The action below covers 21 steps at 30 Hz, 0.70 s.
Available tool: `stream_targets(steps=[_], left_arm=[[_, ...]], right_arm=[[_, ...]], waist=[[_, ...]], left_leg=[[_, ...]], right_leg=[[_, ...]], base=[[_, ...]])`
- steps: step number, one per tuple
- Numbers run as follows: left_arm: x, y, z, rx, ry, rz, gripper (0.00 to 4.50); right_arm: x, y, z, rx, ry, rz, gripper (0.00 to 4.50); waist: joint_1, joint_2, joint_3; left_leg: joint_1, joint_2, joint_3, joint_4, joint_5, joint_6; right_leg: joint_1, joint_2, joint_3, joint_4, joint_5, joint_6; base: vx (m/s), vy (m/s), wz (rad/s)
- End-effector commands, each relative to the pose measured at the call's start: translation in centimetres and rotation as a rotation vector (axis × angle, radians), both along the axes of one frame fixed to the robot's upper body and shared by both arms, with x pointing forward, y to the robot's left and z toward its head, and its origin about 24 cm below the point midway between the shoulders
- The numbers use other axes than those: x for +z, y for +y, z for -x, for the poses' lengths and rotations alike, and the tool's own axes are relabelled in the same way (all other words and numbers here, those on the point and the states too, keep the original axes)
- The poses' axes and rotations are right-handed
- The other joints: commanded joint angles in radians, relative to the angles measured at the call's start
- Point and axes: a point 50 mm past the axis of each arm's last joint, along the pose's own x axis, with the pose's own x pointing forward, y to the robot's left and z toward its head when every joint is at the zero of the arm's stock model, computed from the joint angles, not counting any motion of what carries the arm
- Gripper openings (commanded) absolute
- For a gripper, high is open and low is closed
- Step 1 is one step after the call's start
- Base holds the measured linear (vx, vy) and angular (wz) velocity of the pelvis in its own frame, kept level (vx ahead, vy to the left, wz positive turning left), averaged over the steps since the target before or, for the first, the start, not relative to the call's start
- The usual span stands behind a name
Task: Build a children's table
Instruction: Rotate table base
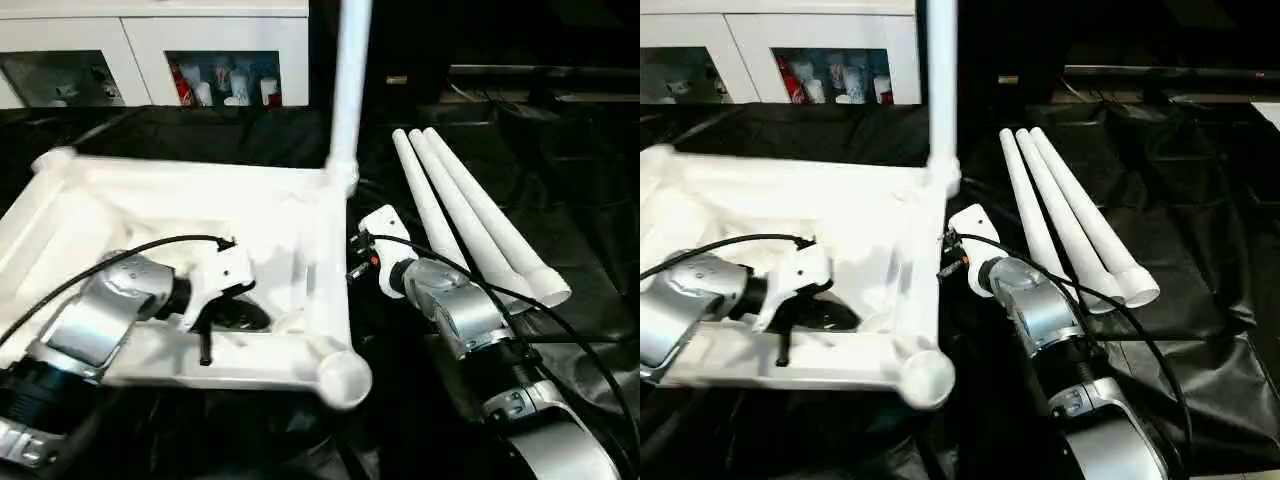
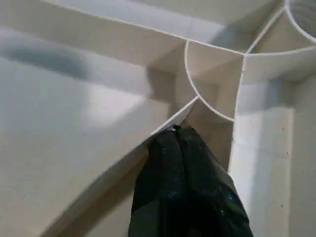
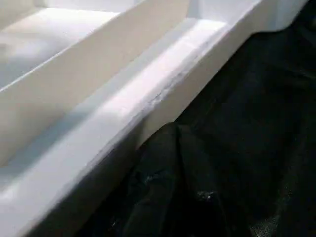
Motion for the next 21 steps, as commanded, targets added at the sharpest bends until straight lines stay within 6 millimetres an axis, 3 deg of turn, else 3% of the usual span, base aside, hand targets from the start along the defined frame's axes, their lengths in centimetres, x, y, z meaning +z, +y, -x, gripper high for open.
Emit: stream_targets(steps=[1,9,11,13,14,19,21], left_arm=[[1.2,-1.2,-0.6,-0.038,-0.079,0.032,0.0],[1.1,-0.4,-2.8,0.105,-0.226,-0.026,0.0],[1.2,-0.2,-3.3,0.141,-0.257,-0.039,0.0],[1.3,-0.1,-3.6,0.16,-0.276,-0.045,0.0],[1.4,0.1,-3.9,0.19,-0.295,-0.052,0.0],[1.5,1.2,-4.6,0.258,-0.343,-0.084,0.0],[1.5,1.4,-4.6,0.269,-0.351,-0.083,0.0]], right_arm=[[0.3,2.2,0.4,0.094,-0.005,-0.031,0.03],[0.5,2.1,0.4,0.092,-0.02,-0.045,0.03],[0.7,1.9,0.3,0.089,-0.028,-0.046,0.03],[0.8,1.8,0.3,0.084,-0.036,-0.048,0.03],[1.1,1.5,0.2,0.073,-0.047,-0.055,0.03],[2.4,0.5,0.2,0.043,-0.093,-0.071,0.03],[2.9,-0.1,0.2,0.016,-0.115,-0.074,0.03]], waist=[[0.002,0.013,-0.083],[0.003,0.012,-0.081],[0.001,0.001,-0.081],[0.002,0.003,-0.08],[0.001,-0.002,-0.08],[0.003,0.005,-0.08],[0.003,0.002,-0.082]], left_leg=[[0.041,0.054,-0.031,-0.071,-0.328,-0.048],[0.041,0.053,-0.031,-0.07,-0.35,-0.046],[0.038,0.052,-0.033,-0.07,-0.36,-0.046],[0.039,0.054,-0.036,-0.07,-0.364,-0.045],[0.04,0.054,-0.034,-0.07,-0.365,-0.044],[0.036,0.054,-0.035,-0.071,-0.35,-0.046],[0.038,0.054,-0.034,-0.07,-0.349,-0.043]], right_leg=[[0.037,-0.047,0.041,-0.054,-0.269,-0.219],[0.036,-0.047,0.042,-0.057,-0.295,-0.207],[0.037,-0.048,0.041,-0.06,-0.329,-0.195],[0.033,-0.051,0.042,-0.063,-0.37,-0.181],[0.032,-0.048,0.042,-0.064,-0.375,-0.178],[0.032,-0.046,0.041,-0.06,-0.34,-0.176],[0.032,-0.047,0.042,-0.06,-0.329,-0.178]], base=[[0.0,0.0,0.0],[0.0,0.0,0.0],[0.0,0.0,0.0],[0.0,0.0,0.0],[0.0,0.0,0.0],[0.0,0.0,0.0],[0.0,0.0,0.0]])
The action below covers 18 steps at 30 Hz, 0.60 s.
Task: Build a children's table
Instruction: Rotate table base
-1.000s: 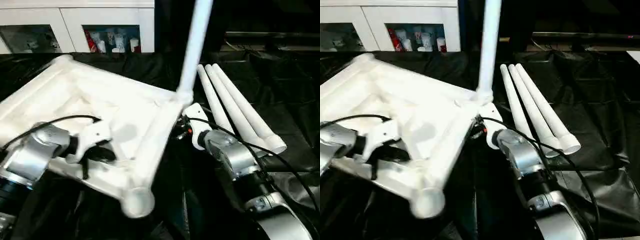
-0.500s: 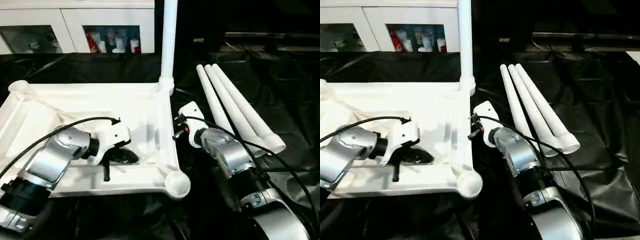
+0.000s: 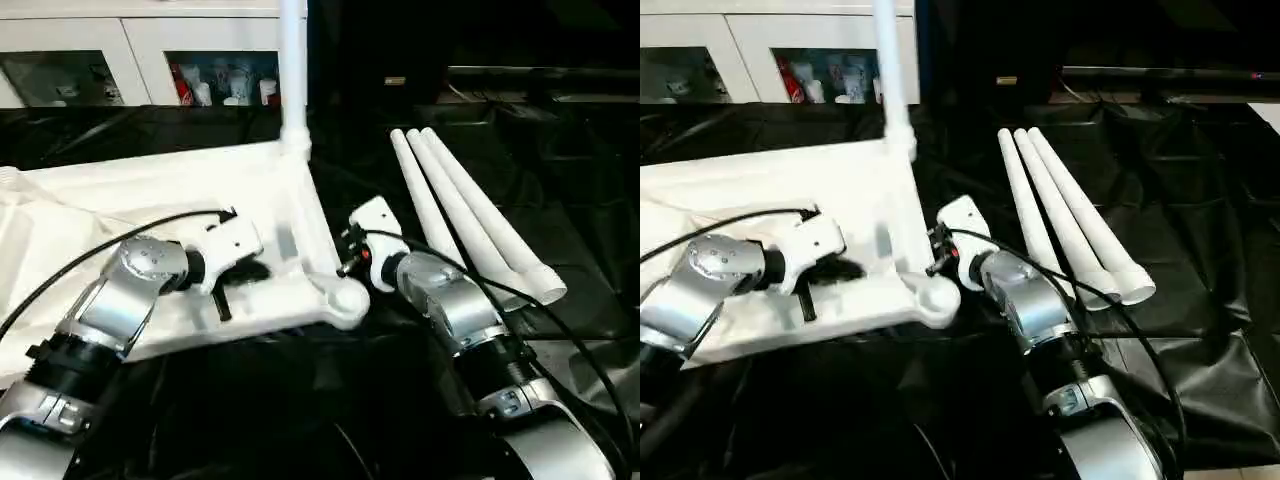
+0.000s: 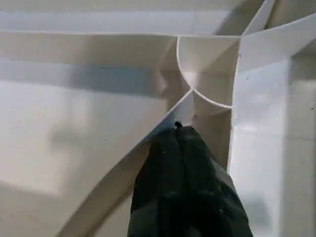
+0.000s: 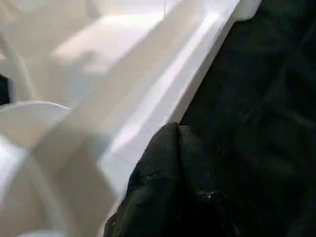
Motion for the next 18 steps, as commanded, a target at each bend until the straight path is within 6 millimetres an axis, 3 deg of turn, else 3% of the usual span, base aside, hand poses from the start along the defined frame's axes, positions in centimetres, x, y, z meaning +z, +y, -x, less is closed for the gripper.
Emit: stream_targets(steps=[1,5,10,12,13,14,15,18], left_arm=[[1.3,1.2,-0.6,0.055,-0.071,0.005,0.0],[1.8,1.3,-0.4,0.048,-0.088,0.052,0.0],[4.0,0.1,1.2,-0.023,-0.089,0.319,0.0],[4.6,-0.2,1.2,0.003,-0.111,0.389,0.0],[4.6,-0.2,1.1,0.011,-0.113,0.398,0.33],[4.9,-0.3,0.9,0.053,-0.118,0.443,0.33],[5.1,-0.4,0.4,0.129,-0.149,0.501,0.41],[5.2,-1.2,-0.2,0.282,-0.221,0.595,0.7]], right_arm=[[1.3,-1.7,0.3,-0.067,-0.038,-0.033,0.03],[2.0,-3.1,0.5,-0.129,-0.059,-0.042,0.03],[2.4,-6.9,1.7,-0.332,-0.049,0.0,0.03],[2.8,-7.3,2.1,-0.351,-0.06,0.002,0.03],[2.9,-7.4,2.1,-0.351,-0.064,0.001,0.0],[3.3,-7.5,2.3,-0.347,-0.082,-0.002,0.0],[3.7,-7.6,2.5,-0.337,-0.077,-0.042,0.0],[4.3,-8.2,2.7,-0.42,-0.07,-0.076,0.36]], waist=[[0.003,0.011,-0.082],[0.008,0.014,-0.083],[0.012,0.015,-0.086],[0.012,0.016,-0.083],[0.013,0.015,-0.082],[0.012,0.019,-0.082],[0.01,0.017,-0.081],[0.007,0.013,-0.081]], left_leg=[[0.038,0.051,-0.033,-0.071,-0.346,-0.039],[0.039,0.051,-0.031,-0.071,-0.332,-0.038],[0.037,0.051,-0.028,-0.069,-0.31,-0.035],[0.037,0.049,-0.027,-0.069,-0.327,-0.037],[0.039,0.049,-0.028,-0.069,-0.345,-0.039],[0.04,0.048,-0.029,-0.068,-0.357,-0.042],[0.04,0.048,-0.028,-0.068,-0.373,-0.046],[0.038,0.047,-0.032,-0.067,-0.375,-0.042]], right_leg=[[0.037,-0.047,0.042,-0.068,-0.321,-0.184],[0.036,-0.044,0.041,-0.066,-0.291,-0.19],[0.04,-0.042,0.04,-0.059,-0.233,-0.224],[0.039,-0.041,0.039,-0.063,-0.255,-0.217],[0.038,-0.042,0.039,-0.066,-0.286,-0.206],[0.037,-0.042,0.039,-0.066,-0.305,-0.2],[0.039,-0.041,0.038,-0.068,-0.328,-0.19],[0.038,-0.04,0.036,-0.077,-0.365,-0.166]], base=[[0.0,0.0,0.0],[0.0,0.0,0.0],[0.0,0.0,0.0],[0.0,0.0,0.0],[0.0,0.0,0.0],[0.0,0.0,0.0],[0.0,0.0,0.0],[0.0,0.0,0.0]])
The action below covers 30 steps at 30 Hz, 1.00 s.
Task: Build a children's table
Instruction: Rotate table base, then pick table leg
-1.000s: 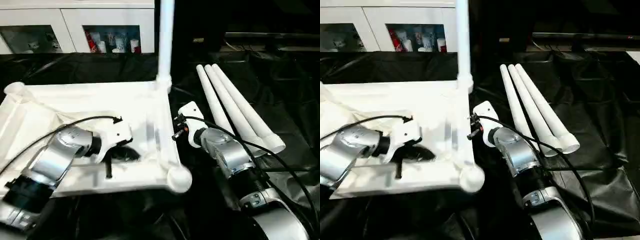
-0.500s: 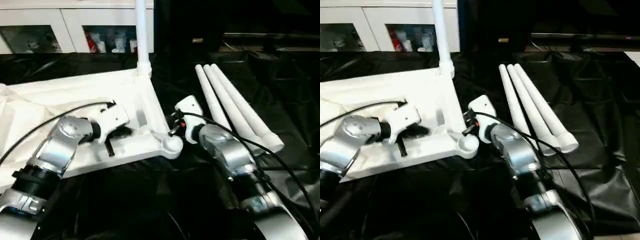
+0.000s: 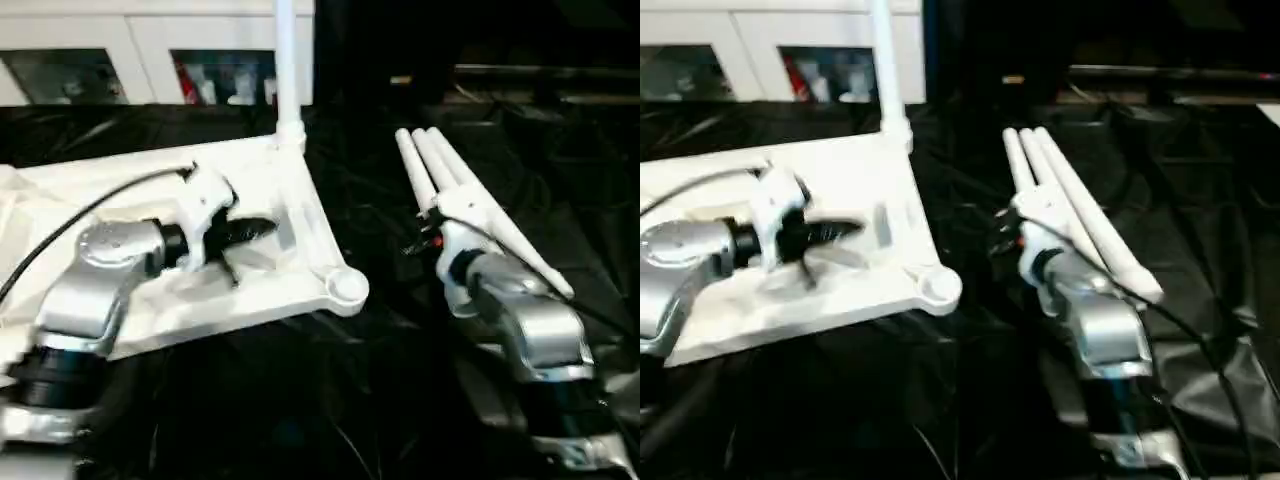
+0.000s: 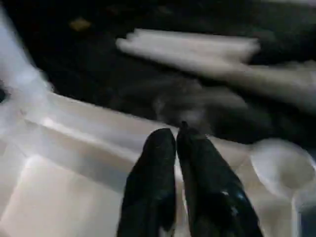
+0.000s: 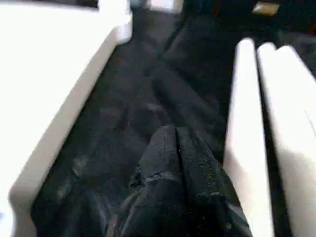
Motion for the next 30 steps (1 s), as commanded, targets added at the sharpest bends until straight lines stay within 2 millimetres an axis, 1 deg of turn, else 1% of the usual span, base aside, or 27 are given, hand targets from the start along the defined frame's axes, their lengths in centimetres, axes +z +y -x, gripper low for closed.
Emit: stream_targets(steps=[1,2,3,4,5,6,7,8,9,10,11,12,13,14,15,16,18,19,20,21,22,23,25,26,27,28,30], left_arm=[[0.1,-0.3,-0.2,0.123,-0.016,0.04,0.81],[-0.2,-0.6,-0.1,0.146,-0.011,0.05,0.92],[-0.6,-0.9,-0.1,0.183,-0.015,0.06,0.92],[-0.8,-1.2,0.0,0.209,-0.011,0.076,1.02],[-1.2,-1.5,0.1,0.231,-0.006,0.088,1.13],[-1.5,-1.8,0.2,0.243,0.002,0.091,1.29],[-2.0,-2.1,0.4,0.258,0.015,0.091,1.29],[-2.1,-2.2,0.5,0.261,0.015,0.087,1.34],[-2.2,-2.4,0.6,0.274,0.005,0.081,1.52],[-2.1,-2.5,0.6,0.278,0.0,0.081,1.64],[-2.1,-2.9,0.7,0.268,-0.012,0.099,1.64],[-2.1,-3.0,0.7,0.272,-0.011,0.096,1.7],[-2.1,-3.1,0.7,0.27,-0.015,0.09,1.74],[-2.0,-3.3,0.7,0.27,-0.024,0.08,1.84],[-2.0,-3.3,0.7,0.274,-0.026,0.079,1.96],[-2.0,-3.4,0.6,0.276,-0.024,0.083,2.07],[-1.9,-3.3,0.6,0.305,-0.031,0.072,2.13],[-1.8,-3.6,0.8,0.268,-0.025,0.077,2.16],[-1.8,-3.9,1.0,0.224,-0.017,0.083,2.28],[-1.8,-3.9,1.0,0.224,-0.017,0.083,2.42],[-1.5,-5.0,2.0,0.068,0.02,0.092,2.51],[-1.4,-5.2,2.2,0.031,0.029,0.092,2.55],[-1.3,-5.3,2.2,0.024,0.032,0.089,2.65],[-1.3,-5.2,2.0,0.028,0.029,0.078,2.79],[-1.3,-5.1,2.0,0.019,0.034,0.067,3.0],[-1.3,-5.1,2.0,0.012,0.038,0.059,3.0],[-1.2,-5.2,2.1,-0.023,0.041,0.044,3.05]], right_arm=[[0.1,-0.8,0.3,-0.083,0.026,-0.015,0.36],[0.0,-0.9,0.4,-0.099,0.038,-0.012,0.55],[-0.2,-0.9,0.5,-0.105,0.049,-0.015,0.55],[-0.4,-1.0,0.7,-0.11,0.057,-0.016,0.7],[-0.6,-1.0,0.8,-0.114,0.065,-0.017,0.78],[-0.8,-1.0,0.9,-0.117,0.069,-0.016,0.88],[-1.0,-0.9,1.1,-0.12,0.076,-0.018,0.88],[-1.0,-0.9,1.2,-0.12,0.077,-0.022,0.98],[-1.0,-0.8,1.3,-0.12,0.08,-0.031,1.17],[-1.0,-0.8,1.4,-0.12,0.08,-0.033,1.25],[-0.9,-0.8,1.5,-0.125,0.084,-0.027,1.25],[-0.9,-0.8,1.5,-0.134,0.083,-0.02,1.32],[-1.0,-1.0,1.5,-0.148,0.082,-0.012,1.42],[-1.1,-1.2,1.4,-0.172,0.084,0.002,1.52],[-1.1,-1.4,1.3,-0.188,0.086,-0.001,1.61],[-1.1,-1.7,1.1,-0.208,0.087,-0.008,1.69],[-0.9,-2.1,0.9,-0.234,0.089,-0.004,1.86],[-0.9,-2.2,0.9,-0.24,0.092,-0.008,1.96],[-0.8,-2.3,0.8,-0.247,0.097,-0.012,2.04],[-0.8,-2.3,0.8,-0.247,0.097,-0.012,2.11],[-0.5,-2.6,0.5,-0.249,0.11,-0.022,2.19],[-0.4,-2.8,0.3,-0.25,0.114,-0.02,2.29],[-0.2,-3.0,0.1,-0.248,0.118,-0.026,2.44],[0.0,-3.3,-0.2,-0.253,0.121,-0.03,2.51],[0.1,-3.4,-0.5,-0.252,0.128,-0.026,2.72],[0.2,-3.5,-0.6,-0.252,0.134,-0.023,2.72],[0.1,-3.7,-1.2,-0.25,0.173,-0.008,2.84]], waist=[[0.002,0.007,-0.083],[0.002,0.008,-0.083],[-0.001,0.008,-0.084],[0.0,0.006,-0.085],[0.0,0.006,-0.085],[0.001,0.007,-0.085],[-0.001,0.008,-0.087],[-0.001,0.009,-0.087],[-0.001,0.007,-0.088],[-0.001,0.009,-0.088],[0.001,0.008,-0.089],[0.002,0.005,-0.088],[0.004,0.008,-0.088],[0.002,0.002,-0.089],[0.003,0.003,-0.088],[0.003,0.002,-0.087],[0.002,0.003,-0.087],[0.003,0.005,-0.089],[0.004,0.003,-0.089],[0.004,0.004,-0.089],[0.005,0.006,-0.089],[0.005,0.005,-0.088],[0.004,0.006,-0.086],[0.003,0.008,-0.088],[0.003,0.011,-0.088],[0.002,0.009,-0.089],[0.003,0.01,-0.088]], left_leg=[[0.038,0.047,-0.032,-0.066,-0.373,-0.04],[0.037,0.046,-0.033,-0.066,-0.368,-0.038],[0.036,0.047,-0.034,-0.066,-0.368,-0.037],[0.036,0.046,-0.032,-0.064,-0.369,-0.034],[0.036,0.047,-0.032,-0.064,-0.369,-0.032],[0.035,0.044,-0.033,-0.063,-0.368,-0.027],[0.031,0.044,-0.034,-0.064,-0.363,-0.026],[0.031,0.045,-0.034,-0.065,-0.363,-0.025],[0.031,0.044,-0.035,-0.065,-0.361,-0.022],[0.031,0.045,-0.036,-0.065,-0.361,-0.021],[0.033,0.045,-0.035,-0.064,-0.362,-0.021],[0.033,0.047,-0.036,-0.065,-0.359,-0.021],[0.034,0.047,-0.036,-0.066,-0.361,-0.023],[0.034,0.046,-0.035,-0.065,-0.36,-0.022],[0.032,0.046,-0.036,-0.065,-0.356,-0.022],[0.033,0.045,-0.035,-0.065,-0.354,-0.022],[0.032,0.044,-0.035,-0.064,-0.355,-0.024],[0.033,0.044,-0.035,-0.064,-0.352,-0.024],[0.031,0.043,-0.035,-0.064,-0.343,-0.023],[0.032,0.044,-0.035,-0.064,-0.342,-0.024],[0.034,0.044,-0.036,-0.064,-0.34,-0.024],[0.031,0.043,-0.036,-0.064,-0.334,-0.023],[0.036,0.045,-0.032,-0.063,-0.339,-0.025],[0.032,0.042,-0.032,-0.062,-0.334,-0.027],[0.033,0.042,-0.033,-0.062,-0.335,-0.028],[0.033,0.04,-0.032,-0.06,-0.328,-0.029],[0.033,0.04,-0.032,-0.06,-0.323,-0.028]], right_leg=[[0.038,-0.041,0.036,-0.08,-0.372,-0.165],[0.038,-0.041,0.035,-0.082,-0.386,-0.157],[0.039,-0.039,0.035,-0.082,-0.39,-0.15],[0.038,-0.04,0.035,-0.087,-0.399,-0.139],[0.037,-0.04,0.036,-0.089,-0.401,-0.136],[0.036,-0.039,0.034,-0.091,-0.413,-0.128],[0.038,-0.038,0.033,-0.089,-0.406,-0.124],[0.038,-0.036,0.033,-0.092,-0.401,-0.118],[0.037,-0.037,0.033,-0.092,-0.399,-0.115],[0.037,-0.036,0.032,-0.092,-0.393,-0.114],[0.036,-0.036,0.032,-0.093,-0.393,-0.113],[0.036,-0.037,0.033,-0.091,-0.385,-0.116],[0.034,-0.037,0.033,-0.09,-0.383,-0.117],[0.035,-0.036,0.033,-0.09,-0.381,-0.117],[0.035,-0.037,0.033,-0.088,-0.382,-0.116],[0.033,-0.037,0.033,-0.088,-0.387,-0.113],[0.035,-0.038,0.033,-0.089,-0.389,-0.11],[0.035,-0.037,0.033,-0.089,-0.387,-0.109],[0.036,-0.038,0.033,-0.088,-0.382,-0.109],[0.035,-0.037,0.033,-0.087,-0.377,-0.112],[0.036,-0.041,0.033,-0.085,-0.372,-0.119],[0.037,-0.04,0.033,-0.082,-0.363,-0.124],[0.032,-0.036,0.034,-0.083,-0.345,-0.132],[0.038,-0.036,0.033,-0.08,-0.33,-0.136],[0.038,-0.036,0.033,-0.08,-0.331,-0.135],[0.041,-0.035,0.033,-0.08,-0.325,-0.136],[0.04,-0.036,0.034,-0.08,-0.325,-0.139]], base=[[0.0,0.0,0.0],[0.0,0.0,0.0],[0.0,0.0,0.0],[0.0,0.0,0.0],[0.0,0.0,0.0],[0.0,0.0,0.0],[0.0,0.0,0.0],[0.0,0.0,0.0],[0.0,0.0,0.0],[0.0,0.0,0.0],[0.0,0.0,0.0],[0.0,0.0,0.0],[0.0,0.0,0.0],[0.0,0.0,0.0],[0.0,0.0,0.0],[0.0,0.0,0.0],[0.0,0.0,0.0],[0.0,0.0,0.0],[0.0,0.0,0.0],[0.0,0.0,0.0],[0.0,0.0,0.0],[0.0,0.0,0.0],[0.0,0.0,0.0],[0.0,0.0,0.0],[0.0,0.0,0.0],[0.0,0.0,0.0],[0.0,0.0,0.0]])
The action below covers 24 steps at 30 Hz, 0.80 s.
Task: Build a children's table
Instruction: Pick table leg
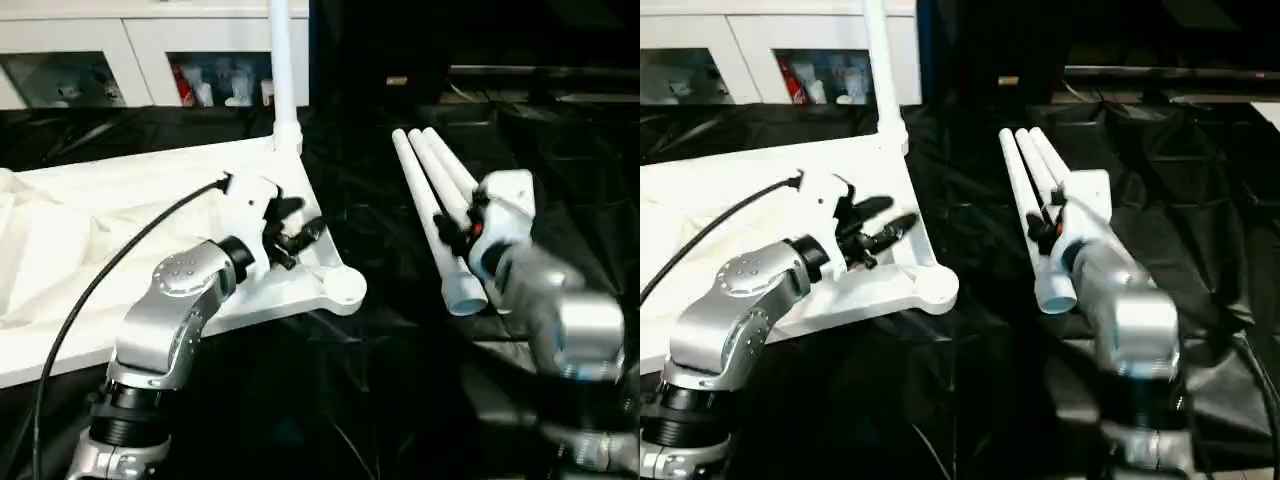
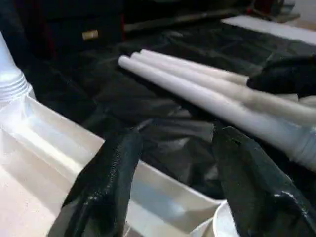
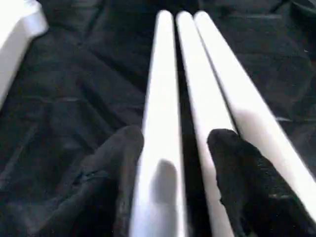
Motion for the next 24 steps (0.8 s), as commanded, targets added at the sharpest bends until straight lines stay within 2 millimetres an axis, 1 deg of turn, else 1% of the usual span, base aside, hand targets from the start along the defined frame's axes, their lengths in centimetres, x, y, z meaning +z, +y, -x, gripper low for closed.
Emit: stream_targets(steps=[1,2,3,4,5,6,7,8,9,10,11,12,13,14,15,16,17,19,21,23,24], left_arm=[[0.3,-0.2,0.1,-0.055,0.002,-0.014,3.13],[0.5,-0.3,0.2,-0.083,-0.002,-0.02,3.28],[0.7,-0.3,0.4,-0.111,-0.004,-0.022,3.47],[0.7,-0.3,0.4,-0.111,-0.004,-0.022,3.48],[0.9,-0.4,0.7,-0.144,-0.006,-0.029,3.51],[1.0,-0.3,0.8,-0.154,-0.012,-0.044,3.51],[1.1,-0.3,0.9,-0.161,-0.016,-0.057,3.61],[1.2,-0.2,1.0,-0.17,-0.016,-0.072,3.77],[1.2,-0.2,1.1,-0.184,-0.008,-0.083,3.77],[1.2,-0.3,1.3,-0.216,-0.001,-0.088,3.77],[1.2,-0.3,1.6,-0.242,0.005,-0.092,3.77],[1.2,-0.4,1.9,-0.276,0.01,-0.099,3.77],[1.2,-0.4,1.9,-0.279,0.01,-0.1,3.77],[1.2,-0.4,2.0,-0.288,0.004,-0.108,3.77],[1.2,-0.4,2.0,-0.288,0.003,-0.109,3.77],[1.3,-0.4,2.0,-0.286,0.002,-0.109,3.77],[1.3,-0.3,1.9,-0.29,0.007,-0.11,3.77],[1.3,-0.3,1.9,-0.293,0.01,-0.111,3.77],[1.5,-0.2,1.7,-0.294,0.008,-0.119,3.77],[1.5,-0.2,1.7,-0.296,0.008,-0.12,3.77],[1.5,-0.1,1.7,-0.296,0.005,-0.126,3.77]], right_arm=[[-0.3,-0.2,-0.4,0.013,0.071,0.012,2.89],[-0.4,-0.3,-0.6,0.024,0.113,0.047,2.98],[-0.5,-0.2,-0.8,0.045,0.144,0.066,3.2],[-0.5,-0.2,-0.8,0.045,0.144,0.066,3.24],[-0.5,-0.1,-0.9,0.075,0.175,0.074,3.25],[-0.5,-0.1,-1.2,0.079,0.202,0.072,3.25],[-0.5,0.1,-1.5,0.099,0.22,0.047,3.25],[-0.4,0.3,-1.7,0.119,0.233,0.028,3.25],[-0.4,0.4,-1.9,0.129,0.241,0.019,3.25],[-0.4,0.4,-2.1,0.124,0.25,0.026,3.25],[-0.4,0.4,-2.2,0.12,0.257,0.035,3.25],[-0.5,0.6,-2.4,0.128,0.276,0.034,3.25],[-0.5,0.6,-2.4,0.128,0.278,0.034,3.25],[-0.6,0.7,-2.5,0.129,0.294,0.039,3.25],[-0.6,0.7,-2.6,0.127,0.297,0.041,3.25],[-0.6,0.7,-2.8,0.121,0.302,0.047,3.25],[-0.7,0.8,-3.0,0.117,0.311,0.052,3.25],[-0.7,0.9,-3.1,0.117,0.313,0.052,3.25],[-0.7,0.9,-3.7,0.111,0.325,0.056,3.25],[-0.6,1.0,-4.0,0.107,0.325,0.06,3.25],[-0.6,1.0,-4.1,0.104,0.322,0.062,3.25]], waist=[[0.003,0.003,-0.085],[0.003,0.005,-0.088],[0.004,0.004,-0.087],[0.004,0.006,-0.086],[0.004,0.001,-0.086],[0.004,0.002,-0.088],[0.004,0.003,-0.089],[0.004,0.004,-0.089],[0.002,-0.007,-0.089],[0.006,-0.004,-0.089],[0.005,-0.003,-0.089],[0.006,-0.003,-0.088],[0.004,-0.016,-0.089],[0.006,-0.01,-0.088],[0.006,-0.008,-0.088],[0.004,-0.011,-0.086],[0.006,-0.009,-0.086],[0.005,-0.011,-0.084],[0.003,-0.011,-0.086],[0.003,-0.009,-0.081],[0.002,-0.011,-0.08]], left_leg=[[0.032,0.041,-0.029,-0.062,-0.32,-0.027],[0.034,0.04,-0.03,-0.061,-0.313,-0.028],[0.035,0.041,-0.029,-0.061,-0.311,-0.03],[0.034,0.042,-0.028,-0.06,-0.308,-0.032],[0.035,0.043,-0.027,-0.059,-0.306,-0.031],[0.034,0.042,-0.027,-0.058,-0.297,-0.026],[0.032,0.043,-0.029,-0.058,-0.291,-0.024],[0.032,0.044,-0.029,-0.057,-0.287,-0.024],[0.034,0.044,-0.026,-0.055,-0.285,-0.02],[0.035,0.044,-0.027,-0.054,-0.276,-0.017],[0.033,0.045,-0.027,-0.055,-0.27,-0.018],[0.034,0.045,-0.025,-0.054,-0.266,-0.021],[0.034,0.046,-0.023,-0.054,-0.262,-0.019],[0.034,0.046,-0.024,-0.054,-0.248,-0.019],[0.036,0.047,-0.024,-0.054,-0.251,-0.021],[0.034,0.046,-0.024,-0.054,-0.257,-0.025],[0.034,0.046,-0.024,-0.055,-0.261,-0.028],[0.034,0.045,-0.024,-0.056,-0.279,-0.034],[0.036,0.045,-0.026,-0.055,-0.287,-0.039],[0.037,0.044,-0.025,-0.055,-0.307,-0.047],[0.037,0.045,-0.026,-0.057,-0.317,-0.049]], right_leg=[[0.041,-0.037,0.033,-0.079,-0.323,-0.143],[0.044,-0.036,0.032,-0.076,-0.318,-0.15],[0.043,-0.035,0.033,-0.076,-0.311,-0.159],[0.043,-0.037,0.035,-0.074,-0.297,-0.164],[0.043,-0.037,0.035,-0.074,-0.294,-0.166],[0.045,-0.038,0.036,-0.072,-0.286,-0.172],[0.048,-0.041,0.034,-0.069,-0.281,-0.181],[0.048,-0.042,0.035,-0.069,-0.28,-0.184],[0.047,-0.04,0.035,-0.071,-0.28,-0.187],[0.047,-0.044,0.035,-0.067,-0.293,-0.189],[0.047,-0.044,0.035,-0.067,-0.296,-0.19],[0.045,-0.041,0.036,-0.069,-0.294,-0.185],[0.045,-0.041,0.036,-0.069,-0.294,-0.187],[0.045,-0.042,0.036,-0.065,-0.289,-0.189],[0.044,-0.041,0.037,-0.065,-0.289,-0.189],[0.044,-0.041,0.037,-0.065,-0.293,-0.188],[0.044,-0.041,0.037,-0.065,-0.298,-0.184],[0.043,-0.042,0.037,-0.068,-0.32,-0.176],[0.042,-0.043,0.037,-0.067,-0.337,-0.173],[0.038,-0.042,0.037,-0.07,-0.354,-0.172],[0.038,-0.042,0.037,-0.071,-0.361,-0.166]], base=[[0.0,0.0,0.0],[0.0,0.0,0.0],[0.0,0.0,0.0],[0.0,0.0,0.0],[0.0,0.0,0.0],[0.0,0.0,0.0],[0.0,0.0,0.0],[0.0,0.0,0.0],[0.0,0.0,0.0],[0.0,0.0,0.0],[0.0,0.0,0.0],[0.0,0.0,0.0],[0.0,0.0,0.0],[0.0,0.0,0.0],[0.0,0.0,0.0],[0.0,0.0,0.0],[0.0,0.0,0.0],[0.0,0.0,0.0],[0.0,0.0,0.0],[0.0,0.0,0.0],[0.0,0.0,0.0]])
